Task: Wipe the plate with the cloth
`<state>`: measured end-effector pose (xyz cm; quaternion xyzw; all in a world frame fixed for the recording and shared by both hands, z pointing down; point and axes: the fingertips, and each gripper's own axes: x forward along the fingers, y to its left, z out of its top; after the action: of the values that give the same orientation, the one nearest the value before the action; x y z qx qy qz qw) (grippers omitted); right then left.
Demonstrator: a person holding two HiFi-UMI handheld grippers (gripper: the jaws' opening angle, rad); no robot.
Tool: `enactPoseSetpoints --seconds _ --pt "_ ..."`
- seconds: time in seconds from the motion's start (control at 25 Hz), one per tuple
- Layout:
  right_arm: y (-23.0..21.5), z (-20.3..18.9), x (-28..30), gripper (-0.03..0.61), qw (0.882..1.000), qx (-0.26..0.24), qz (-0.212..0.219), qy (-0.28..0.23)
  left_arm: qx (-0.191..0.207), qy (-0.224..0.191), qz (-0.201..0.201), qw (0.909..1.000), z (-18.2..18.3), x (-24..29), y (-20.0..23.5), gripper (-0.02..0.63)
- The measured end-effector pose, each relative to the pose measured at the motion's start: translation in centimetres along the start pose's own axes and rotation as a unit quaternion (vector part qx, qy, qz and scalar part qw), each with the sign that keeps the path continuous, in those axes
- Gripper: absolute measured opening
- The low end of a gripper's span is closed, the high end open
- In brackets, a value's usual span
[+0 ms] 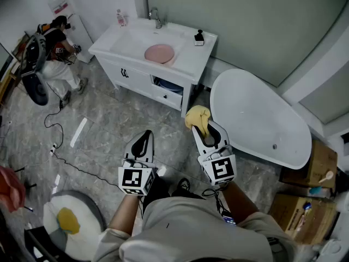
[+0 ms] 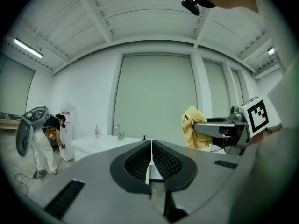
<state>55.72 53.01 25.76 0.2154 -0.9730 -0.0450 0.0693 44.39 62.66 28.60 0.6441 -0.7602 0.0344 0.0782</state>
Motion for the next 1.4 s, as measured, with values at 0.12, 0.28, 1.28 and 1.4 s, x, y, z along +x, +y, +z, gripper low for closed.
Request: enactPoseSetpoints --seconds 0.12,0.28,1.28,1.4 --pt "-0.1 0.7 0.1 0.112 1.000 -0.013 0.010 -0.009 0.014 -0.011 -0.018 0.9997 1.6 0.5 0.0 0.023" --pt "0.8 1.7 0.6 0.112 0.999 -0.023 0.020 -0.016 0.037 -0.015 -0.016 0.9991 2.4 0.1 0.2 0.023" --pt "5.3 -1.4 19.9 0.115 0.998 0.015 -0.058 0.004 -0.016 0.020 -0.026 0.9993 -3.2 7.0 18.9 0.025" --pt "3.9 -1.8 22.5 0.115 0.998 0.012 -0.060 0.011 -0.023 0.010 -0.030 0.9992 -2.5 10.2 20.5 0.025"
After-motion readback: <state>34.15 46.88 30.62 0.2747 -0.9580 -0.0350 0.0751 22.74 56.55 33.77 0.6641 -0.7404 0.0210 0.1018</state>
